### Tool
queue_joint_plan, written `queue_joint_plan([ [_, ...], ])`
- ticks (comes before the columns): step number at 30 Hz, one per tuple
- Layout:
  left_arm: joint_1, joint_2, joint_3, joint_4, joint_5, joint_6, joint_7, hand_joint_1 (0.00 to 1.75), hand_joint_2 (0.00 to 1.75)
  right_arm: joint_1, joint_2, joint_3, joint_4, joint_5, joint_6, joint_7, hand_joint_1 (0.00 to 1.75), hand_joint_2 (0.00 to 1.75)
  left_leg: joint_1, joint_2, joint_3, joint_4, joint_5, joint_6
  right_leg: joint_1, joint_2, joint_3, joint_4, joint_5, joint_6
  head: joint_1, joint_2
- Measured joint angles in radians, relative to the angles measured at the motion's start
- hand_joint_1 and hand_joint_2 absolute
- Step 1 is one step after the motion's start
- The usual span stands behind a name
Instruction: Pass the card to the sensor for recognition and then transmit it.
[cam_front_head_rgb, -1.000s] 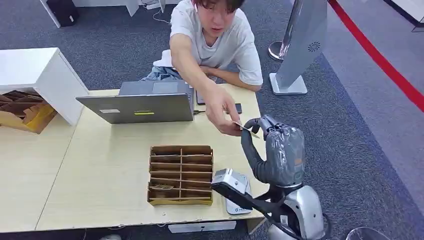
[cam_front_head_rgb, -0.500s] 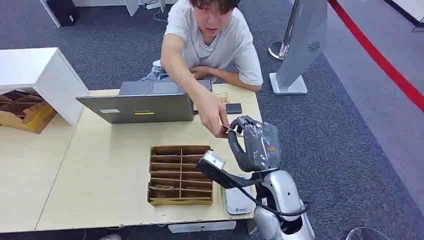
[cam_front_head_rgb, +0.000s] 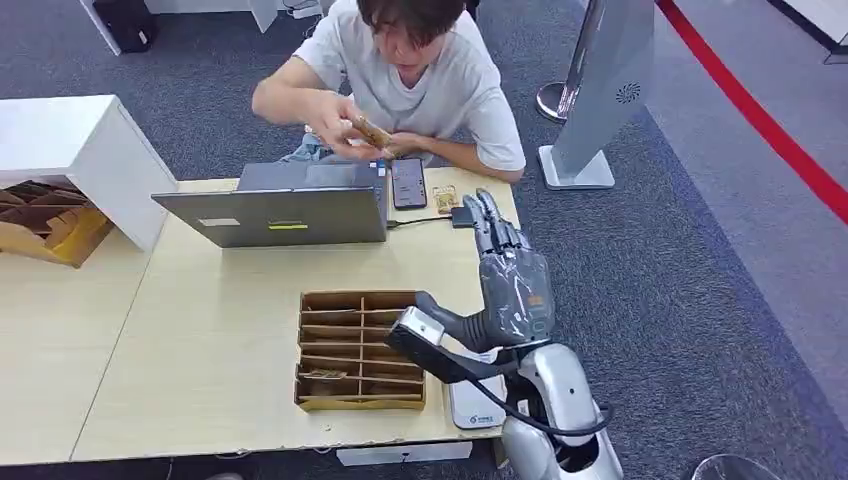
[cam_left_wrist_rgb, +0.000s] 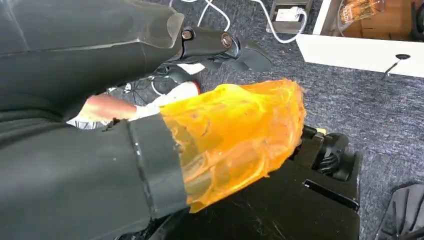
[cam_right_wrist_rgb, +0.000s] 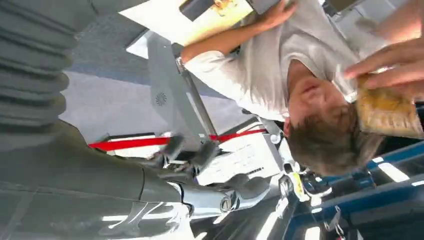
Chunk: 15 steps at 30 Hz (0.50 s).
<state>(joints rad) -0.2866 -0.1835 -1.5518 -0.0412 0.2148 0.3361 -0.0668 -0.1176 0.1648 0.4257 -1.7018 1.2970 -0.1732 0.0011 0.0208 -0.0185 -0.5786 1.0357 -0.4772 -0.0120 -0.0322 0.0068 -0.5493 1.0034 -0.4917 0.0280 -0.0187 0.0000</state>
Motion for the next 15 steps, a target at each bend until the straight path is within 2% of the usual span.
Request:
queue_joint_plan([
  [8, 0.000, 0.000, 0.000, 0.000, 0.002, 0.002, 0.000, 0.00, 0.00, 0.005, 0.000, 0.007, -0.016, -0.012, -0.008, -0.005, 0.00, 0.00, 0.000, 0.000, 0.000, 0.000, 0.000, 0.000, 0.000, 0.000, 0.000, 0.000, 0.000, 0.000, 0.000, 0.000],
  [11, 0.001, 0.001, 0.000, 0.000, 0.017, 0.008, 0.002, 0.00, 0.00, 0.029, 0.000, 0.010, -0.045, -0.048, -0.032, -0.030, 0.00, 0.00, 0.000, 0.000, 0.000, 0.000, 0.000, 0.000, 0.000, 0.000, 0.000, 0.000, 0.000, 0.000, 0.000, 0.000],
  [15, 0.003, 0.001, 0.000, 0.000, 0.048, 0.023, 0.001, 0.00, 0.00, 0.089, -0.001, 0.013, -0.108, -0.157, -0.045, -0.087, 0.00, 0.00, 0.000, 0.000, -0.001, 0.000, 0.000, 0.000, 0.000, 0.000, -0.001, 0.000, 0.000, 0.000, 0.000, 0.000],
])
